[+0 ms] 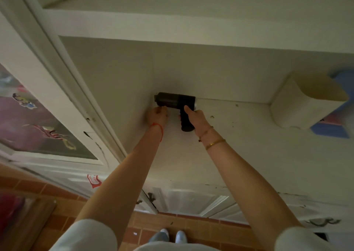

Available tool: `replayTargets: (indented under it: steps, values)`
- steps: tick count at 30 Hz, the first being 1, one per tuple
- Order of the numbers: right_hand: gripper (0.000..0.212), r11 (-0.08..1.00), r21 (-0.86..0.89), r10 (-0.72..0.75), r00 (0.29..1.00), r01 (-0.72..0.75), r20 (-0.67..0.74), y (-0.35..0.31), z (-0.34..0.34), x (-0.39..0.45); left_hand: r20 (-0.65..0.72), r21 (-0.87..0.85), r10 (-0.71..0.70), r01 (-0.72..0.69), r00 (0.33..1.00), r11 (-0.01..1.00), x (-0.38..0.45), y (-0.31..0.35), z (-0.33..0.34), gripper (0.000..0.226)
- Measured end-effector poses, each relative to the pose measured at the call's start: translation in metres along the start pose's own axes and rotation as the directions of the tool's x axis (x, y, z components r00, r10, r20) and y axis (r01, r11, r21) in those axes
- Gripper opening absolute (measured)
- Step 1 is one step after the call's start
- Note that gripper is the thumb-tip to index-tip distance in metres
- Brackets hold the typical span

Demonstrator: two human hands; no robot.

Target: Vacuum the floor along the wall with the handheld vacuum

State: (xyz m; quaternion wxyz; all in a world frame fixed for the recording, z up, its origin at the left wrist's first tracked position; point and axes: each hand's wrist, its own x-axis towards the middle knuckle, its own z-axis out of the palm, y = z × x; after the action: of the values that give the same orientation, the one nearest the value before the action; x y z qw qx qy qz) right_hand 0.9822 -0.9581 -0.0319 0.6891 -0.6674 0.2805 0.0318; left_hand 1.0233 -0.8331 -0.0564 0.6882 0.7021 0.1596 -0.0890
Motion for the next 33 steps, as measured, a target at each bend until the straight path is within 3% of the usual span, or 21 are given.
replayTargets:
  steps: [1, 4, 9, 13, 16, 22, 29, 33]
  values:
    - [0.055, 1.000, -0.023, 0.005, 1.000, -0.005, -0.007, -0.003, 0.002, 0.005, -0.006, 0.030, 0.017, -0.016, 1.000, 0.999, 0.005, -0.001, 0.002, 0.015]
    - [0.062, 0.994, -0.105, 0.001, 1.000, -0.003, -0.024, -0.010, 0.007, 0.021, 0.003, 0.160, 0.077, -0.077, 0.997, 0.984, 0.016, -0.002, 0.003, 0.041]
    - [0.056, 0.978, -0.205, -0.028, 0.999, 0.024, -0.020, -0.012, 0.010, 0.044, 0.010, 0.361, 0.165, -0.157, 0.986, 0.919, 0.029, -0.004, -0.001, 0.039]
    - [0.034, 0.949, -0.314, -0.053, 0.995, 0.023, -0.086, -0.010, 0.009, 0.054, 0.046, 0.337, 0.203, -0.207, 0.978, 0.919, 0.031, -0.004, -0.003, 0.044]
    - [0.048, 0.904, -0.420, -0.142, 0.982, 0.077, -0.126, -0.011, 0.006, 0.057, 0.078, 0.435, 0.273, -0.279, 0.959, 0.856, 0.029, -0.002, -0.002, 0.047]
    - [0.052, 0.803, -0.576, -0.279, 0.950, 0.151, -0.140, -0.014, 0.004, 0.053, 0.157, 0.549, 0.377, -0.398, 0.913, 0.735, 0.028, -0.007, -0.001, 0.046]
    - [0.053, 0.785, -0.587, -0.345, 0.927, 0.198, -0.147, -0.010, 0.006, 0.040, 0.229, 0.592, 0.360, -0.423, 0.904, 0.686, 0.025, -0.002, 0.000, 0.052]
    - [0.041, 0.774, -0.584, -0.387, 0.913, 0.244, -0.131, 0.002, 0.000, 0.034, 0.253, 0.585, 0.353, -0.433, 0.901, 0.686, 0.014, -0.004, -0.001, 0.055]
